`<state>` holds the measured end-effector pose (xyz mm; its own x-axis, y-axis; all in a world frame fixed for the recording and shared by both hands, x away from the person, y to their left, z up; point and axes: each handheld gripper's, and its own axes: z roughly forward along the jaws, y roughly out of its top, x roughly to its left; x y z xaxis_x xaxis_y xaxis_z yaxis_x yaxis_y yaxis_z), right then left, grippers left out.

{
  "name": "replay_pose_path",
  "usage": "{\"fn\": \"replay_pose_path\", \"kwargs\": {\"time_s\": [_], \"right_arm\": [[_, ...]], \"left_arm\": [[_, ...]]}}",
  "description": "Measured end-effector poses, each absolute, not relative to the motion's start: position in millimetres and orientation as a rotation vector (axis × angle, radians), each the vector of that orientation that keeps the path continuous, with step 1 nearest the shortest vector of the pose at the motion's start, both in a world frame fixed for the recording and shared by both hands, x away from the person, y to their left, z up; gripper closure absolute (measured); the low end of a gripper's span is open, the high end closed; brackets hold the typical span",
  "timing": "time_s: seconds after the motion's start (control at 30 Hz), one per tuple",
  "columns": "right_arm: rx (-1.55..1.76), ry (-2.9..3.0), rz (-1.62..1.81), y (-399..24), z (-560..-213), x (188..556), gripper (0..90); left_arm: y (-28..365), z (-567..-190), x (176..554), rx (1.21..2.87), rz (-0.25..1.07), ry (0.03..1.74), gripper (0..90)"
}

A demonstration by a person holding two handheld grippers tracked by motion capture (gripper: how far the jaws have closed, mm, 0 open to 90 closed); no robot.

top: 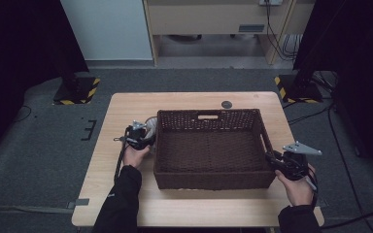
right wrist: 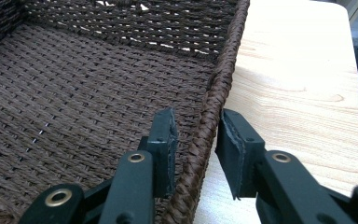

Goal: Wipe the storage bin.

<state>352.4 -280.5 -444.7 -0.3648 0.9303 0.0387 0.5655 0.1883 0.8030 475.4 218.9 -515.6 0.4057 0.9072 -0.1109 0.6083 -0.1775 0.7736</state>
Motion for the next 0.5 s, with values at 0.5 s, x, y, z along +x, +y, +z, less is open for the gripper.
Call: {"fn": "replay_pose_path", "kwargs": {"time_s": [0.5], "right_arm": [[1.408, 2.001, 1.044, -280.4, -445.4, 351.6, 67.6]], "left_arm": [[234.1, -447.3, 450.8, 1.713, 0.507, 1.177, 68.2]]}}
